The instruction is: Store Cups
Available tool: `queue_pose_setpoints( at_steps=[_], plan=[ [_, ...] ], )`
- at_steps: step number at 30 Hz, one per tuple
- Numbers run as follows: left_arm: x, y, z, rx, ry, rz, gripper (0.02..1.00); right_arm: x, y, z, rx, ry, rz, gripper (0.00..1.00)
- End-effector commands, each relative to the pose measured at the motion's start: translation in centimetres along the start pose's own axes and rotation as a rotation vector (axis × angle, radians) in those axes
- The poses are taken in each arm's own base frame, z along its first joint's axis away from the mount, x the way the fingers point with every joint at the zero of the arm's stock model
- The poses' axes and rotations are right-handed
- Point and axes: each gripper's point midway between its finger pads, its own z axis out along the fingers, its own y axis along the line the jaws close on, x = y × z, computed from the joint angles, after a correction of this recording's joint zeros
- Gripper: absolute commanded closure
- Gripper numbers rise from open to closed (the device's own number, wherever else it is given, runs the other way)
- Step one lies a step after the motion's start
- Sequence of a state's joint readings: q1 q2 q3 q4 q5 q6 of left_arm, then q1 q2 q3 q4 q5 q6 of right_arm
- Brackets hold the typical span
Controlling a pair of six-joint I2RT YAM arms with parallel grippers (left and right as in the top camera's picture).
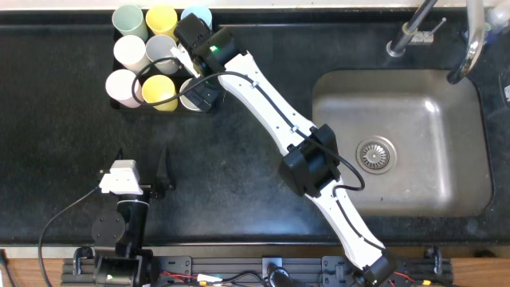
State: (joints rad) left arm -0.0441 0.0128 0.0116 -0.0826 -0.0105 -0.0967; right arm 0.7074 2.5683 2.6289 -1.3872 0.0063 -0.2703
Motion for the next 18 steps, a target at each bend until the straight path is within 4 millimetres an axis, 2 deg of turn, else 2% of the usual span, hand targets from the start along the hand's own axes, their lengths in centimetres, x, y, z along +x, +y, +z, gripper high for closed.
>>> queue_pose_setpoints(
  at_steps=[1,10,14,18],
  plan=[
    [0.0,-0.2,0.0,0.011,-0.004,0.019,0.023,-0.5,0.3,-0.2,-0.003,-0.018,-0.008,0.005],
    [0.0,-0.2,0.0,0.011,-0.004,0.019,0.02,-2.6,-0.4,-2.7,0.018,-0.113,0.003,0.003],
    [0.0,-0.2,0.0,0.011,-0.004,0.019,0.02,-4.3,-1.3,-5.2,0.049,-0.194,0.023,0.003],
    [0.0,-0.2,0.0,0.011,-0.004,0.019,0.02,-5.7,-3.2,-9.0,0.102,-0.294,0.076,0.003]
  ],
)
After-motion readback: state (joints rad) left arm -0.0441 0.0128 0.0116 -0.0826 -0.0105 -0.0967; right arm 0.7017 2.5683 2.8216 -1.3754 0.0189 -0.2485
